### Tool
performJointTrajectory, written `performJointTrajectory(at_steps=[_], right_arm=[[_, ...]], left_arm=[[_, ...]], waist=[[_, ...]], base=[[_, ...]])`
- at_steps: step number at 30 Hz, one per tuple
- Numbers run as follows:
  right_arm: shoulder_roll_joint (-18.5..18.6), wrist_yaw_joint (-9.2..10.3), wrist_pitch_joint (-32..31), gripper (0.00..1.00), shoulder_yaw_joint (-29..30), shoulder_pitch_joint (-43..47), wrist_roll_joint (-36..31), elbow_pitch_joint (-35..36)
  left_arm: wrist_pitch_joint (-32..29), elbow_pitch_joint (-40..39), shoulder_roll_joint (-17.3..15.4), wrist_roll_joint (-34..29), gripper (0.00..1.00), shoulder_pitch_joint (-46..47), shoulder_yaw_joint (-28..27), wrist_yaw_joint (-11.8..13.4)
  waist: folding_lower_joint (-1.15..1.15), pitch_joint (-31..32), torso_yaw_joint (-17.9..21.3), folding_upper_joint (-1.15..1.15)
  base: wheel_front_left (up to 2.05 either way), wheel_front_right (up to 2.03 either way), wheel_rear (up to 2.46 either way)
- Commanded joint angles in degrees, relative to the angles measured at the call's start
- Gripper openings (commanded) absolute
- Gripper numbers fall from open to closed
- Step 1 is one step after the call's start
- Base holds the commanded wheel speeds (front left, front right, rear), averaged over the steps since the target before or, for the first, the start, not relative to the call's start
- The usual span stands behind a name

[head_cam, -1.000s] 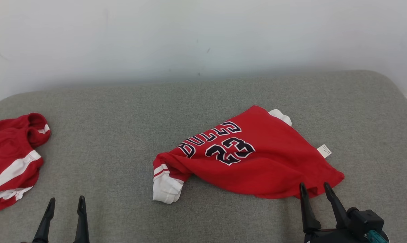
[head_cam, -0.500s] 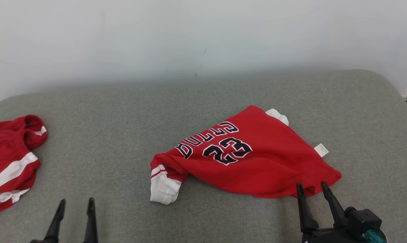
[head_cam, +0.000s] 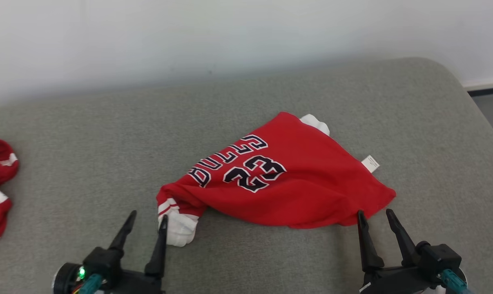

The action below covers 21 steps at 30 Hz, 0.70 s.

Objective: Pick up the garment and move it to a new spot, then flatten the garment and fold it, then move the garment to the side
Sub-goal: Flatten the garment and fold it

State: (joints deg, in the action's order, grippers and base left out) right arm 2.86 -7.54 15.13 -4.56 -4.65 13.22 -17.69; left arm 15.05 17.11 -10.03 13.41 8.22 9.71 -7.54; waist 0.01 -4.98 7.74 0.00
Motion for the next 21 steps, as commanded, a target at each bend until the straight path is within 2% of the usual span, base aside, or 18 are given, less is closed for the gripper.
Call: performJointTrajectory(at_steps=[1, 5, 6, 7, 8, 13, 21], right_arm=[[0.0, 0.1, 0.0, 1.0, 0.0, -0.5, 0.3, 0.1], [0.0, 0.1, 0.0, 1.0, 0.1, -1.0, 0.7, 0.4], [0.0, 0.1, 0.0, 1.0, 0.2, -1.0, 0.7, 0.4], [0.0, 0.1, 0.0, 1.0, 0.2, -1.0, 0.8, 0.5], [0.0, 0.1, 0.0, 1.0, 0.3, -1.0, 0.8, 0.5], [0.0, 0.1, 0.0, 1.0, 0.8, -0.5, 1.0, 0.5], [0.0, 0.1, 0.0, 1.0, 1.2, 0.5, 0.7, 0.3]], left_arm=[[0.2, 1.8, -0.4, 0.6, 1.0, 1.6, 1.4, 0.1], [0.2, 7.5, -0.9, 2.3, 1.0, 4.3, 5.0, 0.1], [0.2, 9.5, -0.9, 2.9, 0.95, 4.9, 5.5, 0.1], [0.2, 10.3, -1.2, 2.6, 0.36, 5.7, 5.8, 0.1], [0.2, 11.1, -1.1, 2.9, 0.0, 6.3, 5.9, 0.1], [0.2, 13.1, -1.7, 3.1, 0.0, 7.1, 5.0, 0.1], [0.2, 6.0, -4.6, -0.7, 0.0, 5.8, 0.5, 1.6]], waist=[[-0.01, -2.1, 2.2, 0.0], [-0.01, -3.4, 3.7, 0.0], [-0.01, -3.6, 3.9, 0.0], [-0.01, -3.7, 4.1, 0.0], [-0.01, -3.8, 4.1, 0.0], [-0.01, -3.3, 3.2, 0.0], [-0.01, -1.0, -1.5, 0.0]], base=[[0.0, 0.0, 0.0], [0.0, 0.0, 0.0], [0.0, 0.0, 0.0], [0.0, 0.0, 0.0], [0.0, 0.0, 0.0], [0.0, 0.0, 0.0], [0.0, 0.0, 0.0]])
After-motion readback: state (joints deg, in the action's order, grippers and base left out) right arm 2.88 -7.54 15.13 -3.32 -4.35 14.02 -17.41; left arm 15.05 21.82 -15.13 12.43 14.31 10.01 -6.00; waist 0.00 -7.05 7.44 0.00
